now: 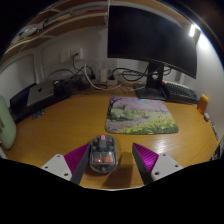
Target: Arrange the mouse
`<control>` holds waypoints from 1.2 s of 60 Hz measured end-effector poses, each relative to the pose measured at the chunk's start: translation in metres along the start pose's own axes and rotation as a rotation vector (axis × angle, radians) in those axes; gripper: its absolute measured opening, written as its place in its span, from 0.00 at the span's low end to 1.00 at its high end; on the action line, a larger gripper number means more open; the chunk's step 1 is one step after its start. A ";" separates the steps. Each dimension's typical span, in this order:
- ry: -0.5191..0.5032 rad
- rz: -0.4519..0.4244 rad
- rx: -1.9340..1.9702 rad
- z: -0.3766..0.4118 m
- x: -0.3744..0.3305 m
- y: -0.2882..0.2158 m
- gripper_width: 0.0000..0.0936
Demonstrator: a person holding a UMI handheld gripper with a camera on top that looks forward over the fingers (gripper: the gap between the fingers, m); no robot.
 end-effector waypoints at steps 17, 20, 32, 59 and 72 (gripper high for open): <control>-0.009 0.018 -0.030 0.008 0.004 -0.001 0.44; -0.041 0.034 -0.036 0.014 0.005 -0.002 0.41; -0.081 -0.039 -0.018 0.016 -0.029 -0.076 0.38; 0.031 -0.044 0.083 -0.136 0.078 -0.134 0.38; 0.051 0.006 0.101 -0.156 0.102 -0.101 0.51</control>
Point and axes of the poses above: the point between the fingertips, and its own axes, seen from behind it with the camera up: z to the left, y down, x forward, the way the camera looks, the point moved 5 cm from there along -x, backward, against the way the camera looks, and after that the axes turned 12 degrees about -y, right-handed, at the moved point
